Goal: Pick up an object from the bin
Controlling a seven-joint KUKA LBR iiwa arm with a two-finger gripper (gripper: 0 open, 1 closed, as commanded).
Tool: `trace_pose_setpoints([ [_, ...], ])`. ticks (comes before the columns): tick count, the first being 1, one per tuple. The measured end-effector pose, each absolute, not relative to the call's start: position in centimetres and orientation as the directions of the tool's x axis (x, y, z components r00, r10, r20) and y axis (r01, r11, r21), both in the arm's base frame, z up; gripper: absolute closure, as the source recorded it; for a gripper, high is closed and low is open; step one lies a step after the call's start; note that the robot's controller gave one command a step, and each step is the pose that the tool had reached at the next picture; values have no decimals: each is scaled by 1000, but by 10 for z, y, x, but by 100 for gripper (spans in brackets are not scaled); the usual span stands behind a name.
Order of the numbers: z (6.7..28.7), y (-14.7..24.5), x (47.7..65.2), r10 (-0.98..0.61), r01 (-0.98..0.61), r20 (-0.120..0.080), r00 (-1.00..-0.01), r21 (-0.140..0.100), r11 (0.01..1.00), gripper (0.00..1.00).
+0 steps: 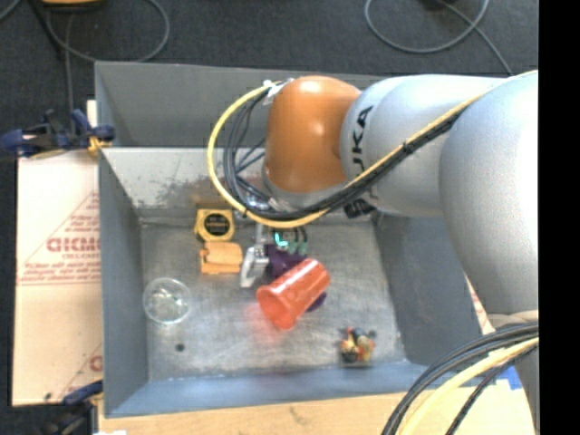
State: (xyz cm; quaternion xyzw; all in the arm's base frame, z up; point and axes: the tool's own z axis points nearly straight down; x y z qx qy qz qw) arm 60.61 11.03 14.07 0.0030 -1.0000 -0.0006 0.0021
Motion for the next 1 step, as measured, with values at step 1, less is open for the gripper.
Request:
trace_pose_setpoints([
  [1,145,110,608,-4,-4,-4,-1000,2,1000,0],
])
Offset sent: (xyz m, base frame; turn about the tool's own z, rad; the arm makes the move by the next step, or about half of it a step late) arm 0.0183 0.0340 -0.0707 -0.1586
